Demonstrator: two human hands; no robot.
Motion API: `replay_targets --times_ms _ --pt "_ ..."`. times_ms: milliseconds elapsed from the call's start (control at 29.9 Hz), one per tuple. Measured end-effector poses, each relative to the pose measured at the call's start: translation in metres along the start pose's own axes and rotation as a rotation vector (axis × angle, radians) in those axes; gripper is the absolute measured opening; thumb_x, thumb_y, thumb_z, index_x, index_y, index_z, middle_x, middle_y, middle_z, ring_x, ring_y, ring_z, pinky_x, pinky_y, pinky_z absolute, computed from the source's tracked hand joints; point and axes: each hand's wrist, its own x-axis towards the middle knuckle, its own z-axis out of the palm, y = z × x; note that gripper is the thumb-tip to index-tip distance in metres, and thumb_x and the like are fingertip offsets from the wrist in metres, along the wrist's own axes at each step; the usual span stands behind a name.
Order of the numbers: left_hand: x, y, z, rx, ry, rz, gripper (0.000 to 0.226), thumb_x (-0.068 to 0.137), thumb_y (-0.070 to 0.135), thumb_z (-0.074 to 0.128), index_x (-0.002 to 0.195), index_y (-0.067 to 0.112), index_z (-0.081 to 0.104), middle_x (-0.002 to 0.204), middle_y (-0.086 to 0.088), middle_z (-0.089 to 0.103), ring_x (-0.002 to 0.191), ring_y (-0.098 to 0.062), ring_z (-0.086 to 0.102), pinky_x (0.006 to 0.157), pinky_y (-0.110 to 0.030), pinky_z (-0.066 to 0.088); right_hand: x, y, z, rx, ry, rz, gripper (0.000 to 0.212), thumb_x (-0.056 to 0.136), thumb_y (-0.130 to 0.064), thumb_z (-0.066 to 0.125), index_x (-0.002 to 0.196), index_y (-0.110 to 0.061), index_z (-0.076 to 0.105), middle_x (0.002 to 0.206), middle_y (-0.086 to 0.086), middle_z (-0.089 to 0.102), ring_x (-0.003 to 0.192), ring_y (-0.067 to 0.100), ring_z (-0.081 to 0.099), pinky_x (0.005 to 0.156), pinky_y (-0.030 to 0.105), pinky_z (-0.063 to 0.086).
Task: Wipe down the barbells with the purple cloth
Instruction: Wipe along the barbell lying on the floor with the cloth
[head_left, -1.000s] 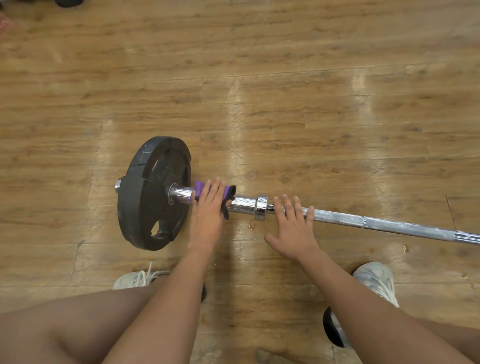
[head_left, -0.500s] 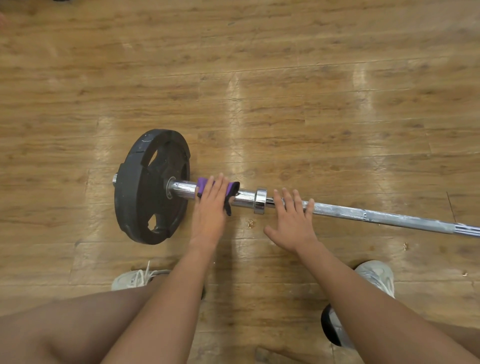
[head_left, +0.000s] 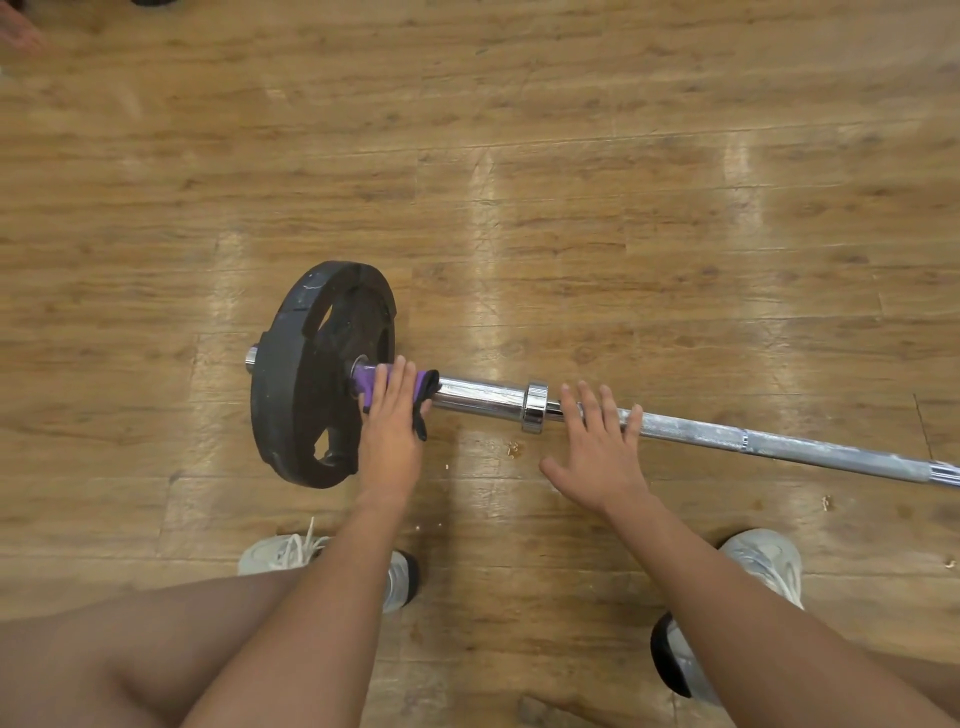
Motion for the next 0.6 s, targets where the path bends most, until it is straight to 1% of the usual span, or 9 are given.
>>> replay_targets --times_ms 67,201,234,301,368,435,468,535,602 --pt "0.011 -0.001 -0.003 0.056 -0.013 0.017 0.055 0.108 0.025 0.042 0.160 0.021 0.023 0.168 0.007 0.014 0.152 -0.006 -0.007 0.123 -0.045 0.016 -0.001 -0.001 0.001 -0.005 -0.001 0.000 0.097 0.093 -0.058 0.046 0.160 -0.023 -0.015 0.169 0.003 -0.012 0.154 0.030 -0.018 0.118 0.060 -0.015" --pt "0.046 0.006 -0.018 0.155 -0.080 0.054 0.051 0.109 0.030 0.040 0.158 0.018 0.030 0.167 0.003 0.020 0.155 -0.015 0.004 0.125 -0.045 0.003 -0.003 0.000 0.003 -0.005 0.003 -0.001 0.097 0.093 -0.059 0.045 0.160 -0.023 -0.015 0.169 0.004 -0.013 0.153 0.030 -0.020 0.118 0.060 -0.016" --pt "0.046 0.005 -0.019 0.145 -0.087 0.058 0.051 0.109 0.033 0.039 0.157 0.019 0.031 0.167 0.004 0.021 0.155 -0.015 0.006 0.125 -0.046 0.005 -0.003 -0.001 0.003 -0.004 0.001 -0.001 0.097 0.093 -0.059 0.045 0.160 -0.023 -0.015 0.169 0.004 -0.013 0.153 0.030 -0.020 0.117 0.060 -0.016" --pt "0.031 0.002 -0.015 0.095 -0.058 0.046 0.052 0.108 0.034 0.039 0.157 0.020 0.030 0.167 0.005 0.021 0.155 -0.013 0.005 0.125 -0.050 0.014 -0.004 -0.001 0.002 0.000 0.003 -0.002 0.096 0.094 -0.060 0.043 0.160 -0.023 -0.016 0.169 0.004 -0.014 0.153 0.030 -0.020 0.118 0.059 -0.016" --pt "0.010 -0.002 -0.005 0.030 -0.017 0.013 0.055 0.108 0.028 0.042 0.159 0.021 0.026 0.167 0.006 0.017 0.154 -0.010 0.000 0.124 -0.051 0.021 -0.006 -0.001 0.003 0.001 0.012 -0.008 0.095 0.094 -0.058 0.043 0.160 -0.022 -0.015 0.169 0.005 -0.012 0.154 0.030 -0.018 0.119 0.060 -0.014" --pt "-0.001 -0.005 0.001 0.008 -0.006 -0.005 0.058 0.107 0.023 0.045 0.160 0.021 0.022 0.168 0.007 0.013 0.154 -0.007 -0.004 0.124 -0.051 0.021 -0.010 -0.001 0.007 -0.002 0.034 -0.020 0.095 0.093 -0.056 0.046 0.161 -0.021 -0.011 0.169 0.006 -0.007 0.155 0.031 -0.014 0.120 0.060 -0.011" --pt "-0.001 -0.005 0.000 0.005 -0.009 -0.005 0.057 0.107 0.026 0.043 0.160 0.020 0.023 0.168 0.007 0.014 0.153 -0.007 -0.004 0.124 -0.049 0.020 -0.011 0.000 0.010 -0.008 0.048 -0.025 0.094 0.092 -0.055 0.046 0.161 -0.021 -0.008 0.170 0.006 -0.005 0.155 0.031 -0.012 0.121 0.060 -0.010" --pt "0.004 -0.004 -0.006 0.038 -0.029 0.013 0.055 0.108 0.033 0.038 0.159 0.020 0.025 0.167 0.006 0.016 0.154 -0.009 -0.001 0.124 -0.047 0.018 -0.014 0.001 0.017 -0.014 0.087 -0.034 0.091 0.088 -0.056 0.039 0.162 -0.020 -0.001 0.170 0.007 0.002 0.156 0.031 -0.006 0.121 0.060 -0.009" --pt "0.010 -0.001 -0.011 0.113 -0.051 0.030 0.054 0.108 0.027 0.041 0.159 0.020 0.024 0.167 0.005 0.014 0.155 -0.012 0.000 0.126 -0.047 0.012 -0.018 0.002 0.024 -0.015 0.127 -0.042 0.091 0.083 -0.058 0.029 0.163 -0.020 0.007 0.169 0.007 0.010 0.156 0.031 0.000 0.120 0.060 -0.007"
